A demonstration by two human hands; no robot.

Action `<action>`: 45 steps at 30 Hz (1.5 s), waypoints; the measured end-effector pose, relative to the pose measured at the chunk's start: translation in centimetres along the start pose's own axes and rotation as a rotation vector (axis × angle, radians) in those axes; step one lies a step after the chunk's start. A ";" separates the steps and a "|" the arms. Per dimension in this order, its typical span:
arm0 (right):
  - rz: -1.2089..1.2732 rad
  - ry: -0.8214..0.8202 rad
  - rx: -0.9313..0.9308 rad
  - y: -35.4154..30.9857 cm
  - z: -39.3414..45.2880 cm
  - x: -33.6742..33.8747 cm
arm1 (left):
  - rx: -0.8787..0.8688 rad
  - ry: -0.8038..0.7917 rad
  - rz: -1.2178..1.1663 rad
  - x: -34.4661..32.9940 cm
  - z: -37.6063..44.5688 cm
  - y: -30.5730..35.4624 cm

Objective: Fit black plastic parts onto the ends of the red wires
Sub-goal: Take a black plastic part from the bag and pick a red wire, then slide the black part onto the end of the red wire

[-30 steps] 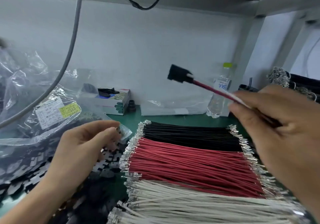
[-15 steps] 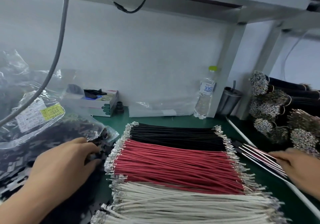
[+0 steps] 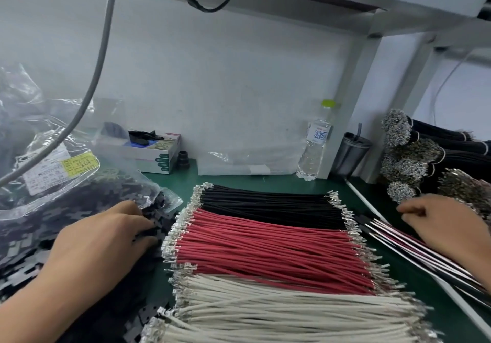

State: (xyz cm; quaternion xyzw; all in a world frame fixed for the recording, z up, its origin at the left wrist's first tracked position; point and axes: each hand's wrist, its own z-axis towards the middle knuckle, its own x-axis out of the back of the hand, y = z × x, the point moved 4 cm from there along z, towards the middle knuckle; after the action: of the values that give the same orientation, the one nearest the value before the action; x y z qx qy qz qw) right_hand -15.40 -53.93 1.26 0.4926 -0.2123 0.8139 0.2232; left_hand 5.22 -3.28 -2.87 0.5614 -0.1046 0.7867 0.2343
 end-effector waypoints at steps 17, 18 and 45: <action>0.301 -0.393 0.527 -30.4 -2.2 -4.0 | -0.106 -0.026 0.163 -0.3 -0.3 0.7; 0.299 -0.374 0.530 -30.4 -2.0 -4.0 | -0.104 -0.032 0.162 -0.2 -0.3 0.7; 0.599 0.283 0.639 -26.8 -10.1 2.2 | 0.081 0.182 -1.362 2.9 -1.7 3.2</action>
State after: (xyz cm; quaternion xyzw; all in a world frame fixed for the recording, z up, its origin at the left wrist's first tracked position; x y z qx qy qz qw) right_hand -8.16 -26.20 2.32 0.3375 -0.0512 0.9266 -0.1579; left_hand 1.47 -4.65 -0.46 0.4420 0.3211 0.5114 0.6634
